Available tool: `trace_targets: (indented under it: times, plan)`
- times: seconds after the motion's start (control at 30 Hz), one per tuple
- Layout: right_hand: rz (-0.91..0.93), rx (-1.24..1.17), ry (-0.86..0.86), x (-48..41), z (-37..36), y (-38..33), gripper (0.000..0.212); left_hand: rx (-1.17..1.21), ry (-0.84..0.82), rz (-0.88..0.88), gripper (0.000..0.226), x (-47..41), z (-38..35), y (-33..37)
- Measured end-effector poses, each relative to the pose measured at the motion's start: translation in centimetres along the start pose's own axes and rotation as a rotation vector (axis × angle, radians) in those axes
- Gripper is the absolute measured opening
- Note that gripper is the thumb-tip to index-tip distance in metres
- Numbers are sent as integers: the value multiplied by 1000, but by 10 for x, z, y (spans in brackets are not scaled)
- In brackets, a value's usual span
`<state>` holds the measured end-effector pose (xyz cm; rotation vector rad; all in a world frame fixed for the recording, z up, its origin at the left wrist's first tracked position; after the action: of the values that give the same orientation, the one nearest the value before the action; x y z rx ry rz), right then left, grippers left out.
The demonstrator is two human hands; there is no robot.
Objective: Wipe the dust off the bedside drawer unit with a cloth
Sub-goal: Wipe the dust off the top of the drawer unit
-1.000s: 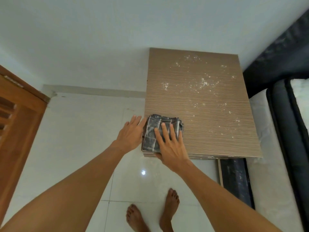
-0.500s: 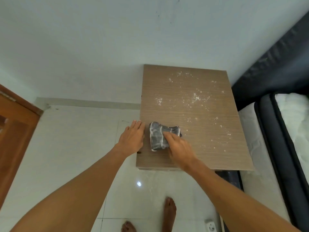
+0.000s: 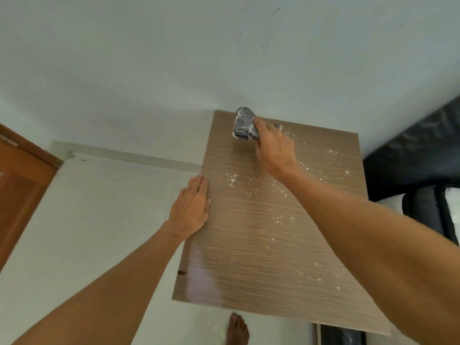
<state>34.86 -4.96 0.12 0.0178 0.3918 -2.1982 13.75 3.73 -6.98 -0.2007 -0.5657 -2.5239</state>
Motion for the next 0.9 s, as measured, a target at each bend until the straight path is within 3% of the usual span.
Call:
trace_targets:
  times: [0.27, 0.4, 0.5, 0.7, 0.9]
  plan:
    - [55, 289, -190, -56, -56, 16, 61, 17, 57, 8, 55, -25, -4, 0]
    - [162, 312, -78, -50, -70, 20, 70, 34, 75, 19, 53, -25, -2, 2]
    - [28, 229, -77, -62, -73, 25, 74, 54, 91, 22, 53, -24, -2, 4]
    - [-209, 117, -308, -76, -96, 17, 92, 86, 83, 63, 54, -23, -7, 5]
    - [-172, 124, -336, -65, -105, 8, 89, 111, 81, 64, 55, -24, -9, 2]
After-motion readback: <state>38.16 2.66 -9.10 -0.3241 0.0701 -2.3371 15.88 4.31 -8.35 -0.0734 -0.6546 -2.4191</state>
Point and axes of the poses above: each hand's wrist, its own x-axis away from the middle knuckle, its own z-axis out of the back of the hand, y = z × x, the point moved 1 cm from there along -x, towards the middle knuckle, and after that the axes turned 2 degrees about z, right-handed, at the moved point
